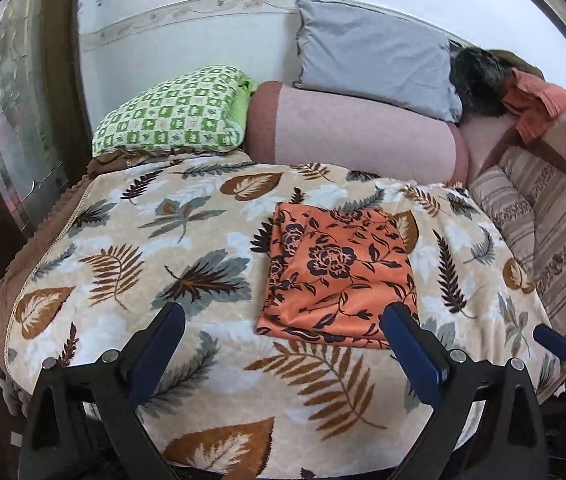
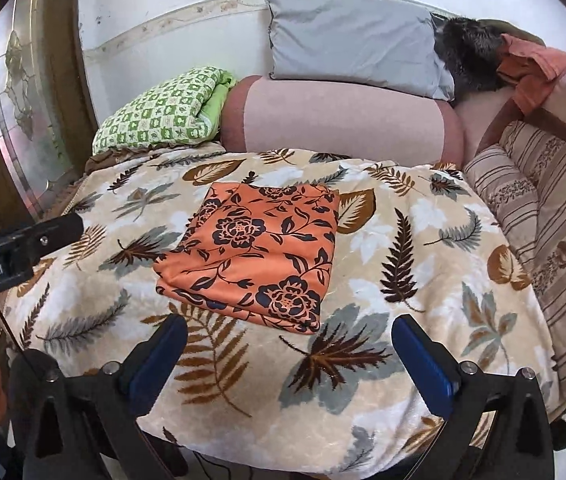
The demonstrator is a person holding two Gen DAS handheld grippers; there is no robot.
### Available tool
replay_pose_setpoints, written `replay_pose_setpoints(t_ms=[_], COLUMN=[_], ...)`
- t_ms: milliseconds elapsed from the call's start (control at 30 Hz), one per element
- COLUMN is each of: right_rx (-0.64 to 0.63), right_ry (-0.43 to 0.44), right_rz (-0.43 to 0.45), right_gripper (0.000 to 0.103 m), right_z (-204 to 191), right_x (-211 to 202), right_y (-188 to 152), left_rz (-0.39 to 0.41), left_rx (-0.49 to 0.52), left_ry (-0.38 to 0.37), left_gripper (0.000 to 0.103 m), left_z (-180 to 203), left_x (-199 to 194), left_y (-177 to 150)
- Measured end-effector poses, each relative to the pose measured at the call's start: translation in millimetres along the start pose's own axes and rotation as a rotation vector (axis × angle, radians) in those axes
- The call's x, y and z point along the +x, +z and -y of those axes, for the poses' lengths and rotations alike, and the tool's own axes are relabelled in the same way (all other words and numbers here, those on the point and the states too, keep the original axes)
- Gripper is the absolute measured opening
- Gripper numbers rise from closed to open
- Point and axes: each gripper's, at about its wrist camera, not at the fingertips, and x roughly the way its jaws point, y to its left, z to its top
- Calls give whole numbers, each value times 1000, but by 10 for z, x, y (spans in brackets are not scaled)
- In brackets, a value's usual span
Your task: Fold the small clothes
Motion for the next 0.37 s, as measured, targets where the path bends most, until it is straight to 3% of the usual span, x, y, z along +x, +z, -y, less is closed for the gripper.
replay_pose_setpoints(t_ms=[367], right_rx=[-25], right_ry=[3], right_rz=[0], right_gripper=[103], right_z=[92], right_x=[63], right_y=[76], left_rz=[-10], left_rx=[58], left_ry=[24], left_gripper=[103], left_z=[137], left_x=[109], left_y=[38])
